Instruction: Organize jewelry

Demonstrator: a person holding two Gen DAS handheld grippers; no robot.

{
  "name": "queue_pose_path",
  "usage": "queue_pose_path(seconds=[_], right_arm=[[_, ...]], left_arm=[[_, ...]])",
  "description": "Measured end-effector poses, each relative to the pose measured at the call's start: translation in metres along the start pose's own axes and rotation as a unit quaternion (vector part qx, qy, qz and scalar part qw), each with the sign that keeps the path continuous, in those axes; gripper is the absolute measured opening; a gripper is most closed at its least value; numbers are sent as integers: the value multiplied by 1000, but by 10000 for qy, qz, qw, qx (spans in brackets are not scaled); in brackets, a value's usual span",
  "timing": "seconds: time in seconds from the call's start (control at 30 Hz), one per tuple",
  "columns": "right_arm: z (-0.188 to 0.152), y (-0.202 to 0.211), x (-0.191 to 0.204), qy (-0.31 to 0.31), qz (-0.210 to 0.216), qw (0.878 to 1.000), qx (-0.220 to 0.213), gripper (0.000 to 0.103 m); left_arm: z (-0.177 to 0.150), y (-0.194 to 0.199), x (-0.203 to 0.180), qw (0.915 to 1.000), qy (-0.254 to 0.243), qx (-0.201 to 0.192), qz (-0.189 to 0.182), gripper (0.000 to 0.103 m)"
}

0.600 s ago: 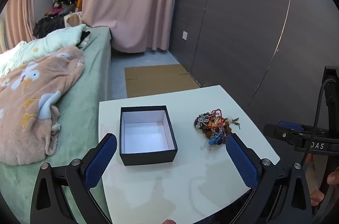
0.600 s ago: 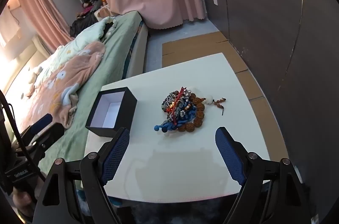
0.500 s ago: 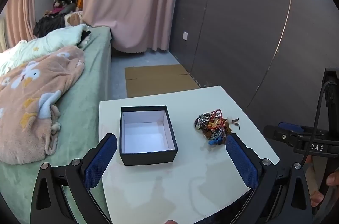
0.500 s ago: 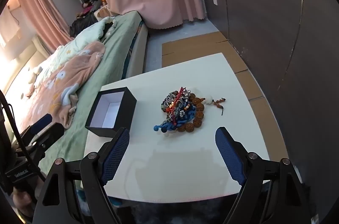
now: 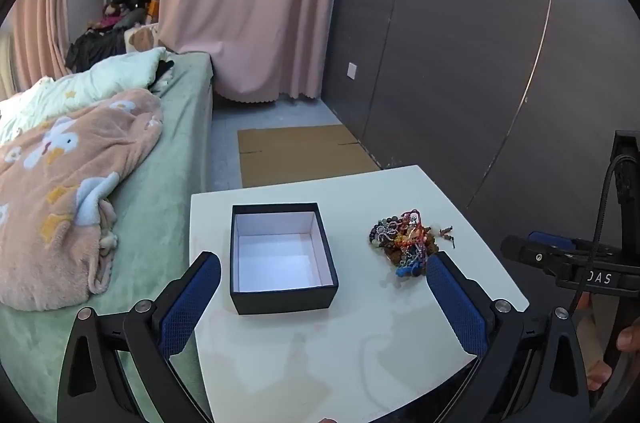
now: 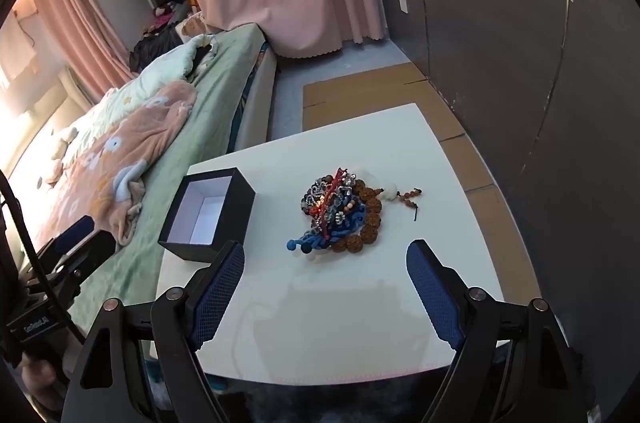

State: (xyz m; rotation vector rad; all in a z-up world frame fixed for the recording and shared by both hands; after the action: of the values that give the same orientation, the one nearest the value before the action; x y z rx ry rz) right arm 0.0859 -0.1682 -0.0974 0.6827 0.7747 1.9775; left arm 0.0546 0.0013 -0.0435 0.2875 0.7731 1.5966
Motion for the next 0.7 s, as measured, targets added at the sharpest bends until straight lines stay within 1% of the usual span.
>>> queue_pose_path(seconds=[0.33, 0.57, 0.7], right_arm=[[0, 0, 1, 17, -37, 10000, -28, 84], [1, 1, -6, -23, -52, 10000, -48, 84], [5, 0, -9, -116, 6, 9999, -72, 84]], left_arm=[[1, 0, -1, 10000, -8, -14, -1, 102], [1, 2, 0, 10000, 31, -36, 14, 102], [2, 4, -1, 10000, 39, -18, 50, 102]])
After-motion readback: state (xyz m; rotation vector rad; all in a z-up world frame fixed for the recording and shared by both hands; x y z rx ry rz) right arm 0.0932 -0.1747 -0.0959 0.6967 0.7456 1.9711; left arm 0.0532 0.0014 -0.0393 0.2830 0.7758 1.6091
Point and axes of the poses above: each gripper's, at about its wrist camera, not at the fingertips, and y roughly against the way its jaws point, x to its left, z to its top, the point moved 7 cm from there along -y, roughly the way its jaws point, and after that the axes turned 8 degrees about y, right-handed, at the moved point
